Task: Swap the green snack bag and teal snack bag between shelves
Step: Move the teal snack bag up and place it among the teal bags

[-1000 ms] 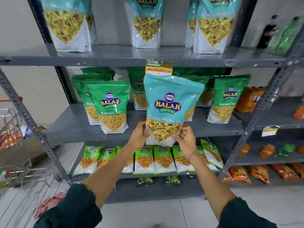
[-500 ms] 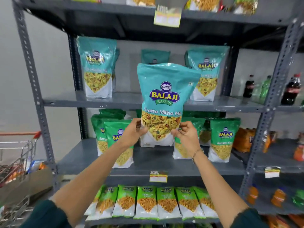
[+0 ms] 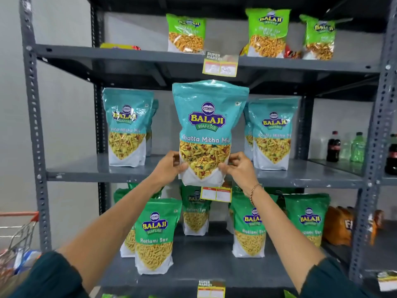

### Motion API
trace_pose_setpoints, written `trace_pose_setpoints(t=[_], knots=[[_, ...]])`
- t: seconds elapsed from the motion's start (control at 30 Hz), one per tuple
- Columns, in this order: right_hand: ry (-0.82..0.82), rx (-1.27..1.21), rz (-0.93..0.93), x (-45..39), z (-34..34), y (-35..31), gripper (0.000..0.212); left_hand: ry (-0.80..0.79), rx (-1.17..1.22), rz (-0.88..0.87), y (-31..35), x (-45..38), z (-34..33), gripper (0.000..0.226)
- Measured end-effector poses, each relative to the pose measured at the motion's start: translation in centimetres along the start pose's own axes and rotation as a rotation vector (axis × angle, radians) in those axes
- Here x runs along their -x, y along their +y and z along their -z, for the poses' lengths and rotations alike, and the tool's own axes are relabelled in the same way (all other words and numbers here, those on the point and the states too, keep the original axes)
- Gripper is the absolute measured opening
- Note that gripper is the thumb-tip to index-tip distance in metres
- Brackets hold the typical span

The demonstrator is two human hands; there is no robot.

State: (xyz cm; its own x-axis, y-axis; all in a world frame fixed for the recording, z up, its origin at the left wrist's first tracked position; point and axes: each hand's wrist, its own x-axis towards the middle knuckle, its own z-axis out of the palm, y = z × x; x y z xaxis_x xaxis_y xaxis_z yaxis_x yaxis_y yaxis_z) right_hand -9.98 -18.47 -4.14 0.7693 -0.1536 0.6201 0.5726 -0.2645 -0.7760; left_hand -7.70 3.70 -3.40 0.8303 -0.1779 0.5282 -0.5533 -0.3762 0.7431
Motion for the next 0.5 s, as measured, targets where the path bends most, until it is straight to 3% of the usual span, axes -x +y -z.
trace_pose_setpoints(t=[0.5], knots=[[-0.026, 0.026, -0.123, -12.3, -1.1, 7.4, 0.032, 0.046, 0.137, 0.101, -6.2, -13.0, -3.4, 0.035]])
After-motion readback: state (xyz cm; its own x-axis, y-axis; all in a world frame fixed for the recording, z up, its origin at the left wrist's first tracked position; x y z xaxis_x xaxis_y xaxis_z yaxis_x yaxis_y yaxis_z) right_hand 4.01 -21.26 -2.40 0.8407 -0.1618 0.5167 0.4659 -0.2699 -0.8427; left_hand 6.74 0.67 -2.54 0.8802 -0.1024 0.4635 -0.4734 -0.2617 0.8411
